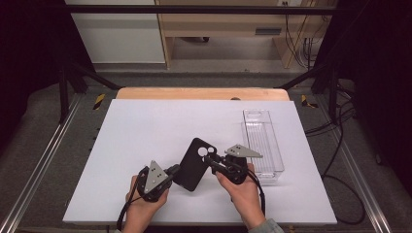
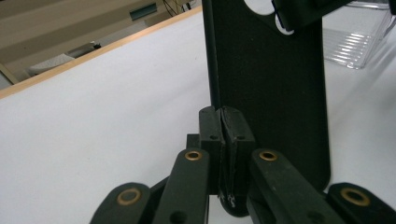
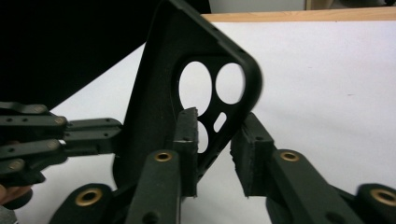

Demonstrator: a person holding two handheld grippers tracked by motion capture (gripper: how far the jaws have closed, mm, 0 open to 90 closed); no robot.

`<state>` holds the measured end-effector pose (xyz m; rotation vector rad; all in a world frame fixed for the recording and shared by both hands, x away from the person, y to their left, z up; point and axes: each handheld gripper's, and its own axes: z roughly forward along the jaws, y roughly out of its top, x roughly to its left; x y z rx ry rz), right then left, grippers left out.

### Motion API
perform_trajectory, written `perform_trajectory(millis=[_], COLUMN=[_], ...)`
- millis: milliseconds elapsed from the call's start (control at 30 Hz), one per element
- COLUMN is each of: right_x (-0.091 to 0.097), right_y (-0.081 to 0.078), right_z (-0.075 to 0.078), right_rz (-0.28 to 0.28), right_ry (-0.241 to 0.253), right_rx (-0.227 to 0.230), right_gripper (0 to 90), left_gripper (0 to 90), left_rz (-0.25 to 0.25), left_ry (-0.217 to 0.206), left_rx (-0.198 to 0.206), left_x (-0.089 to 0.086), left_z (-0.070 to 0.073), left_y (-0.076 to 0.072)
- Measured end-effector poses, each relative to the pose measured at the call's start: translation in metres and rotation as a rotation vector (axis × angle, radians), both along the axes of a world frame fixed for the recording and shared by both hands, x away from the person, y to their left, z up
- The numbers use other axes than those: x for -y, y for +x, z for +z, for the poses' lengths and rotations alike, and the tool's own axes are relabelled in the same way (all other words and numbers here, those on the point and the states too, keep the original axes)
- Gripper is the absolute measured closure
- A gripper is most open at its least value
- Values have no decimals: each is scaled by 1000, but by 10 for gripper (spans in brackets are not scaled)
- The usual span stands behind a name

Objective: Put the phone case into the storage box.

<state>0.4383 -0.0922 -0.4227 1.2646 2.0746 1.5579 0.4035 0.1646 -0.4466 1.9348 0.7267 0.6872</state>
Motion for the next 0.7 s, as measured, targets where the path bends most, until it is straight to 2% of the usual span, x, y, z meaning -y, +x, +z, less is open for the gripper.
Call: perform_trajectory(millis=[100,333,467,533,700], right_x=[1,0,0,2,10], right_y=[0,-2,-3,-3,-1], right_z=[1,4,8,9,9], right_rz=[13,58,64,45,10], right_ry=[21,63,48,16,-8], right_rx=[-1,27,60,80,107], right_gripper=[772,811,812,811,811], left_gripper=[877,861,808,785,682], left_rz=[0,-5,-4,2,36], left_ry=[-5,-81,-93,-100,-111], left_rx=[-19,-78,-72,-72,-61], left_x=[1,-4,-7,-10,-19], left_z=[-3,-6,-4,-3,0], left_y=[1,7,8,8,11])
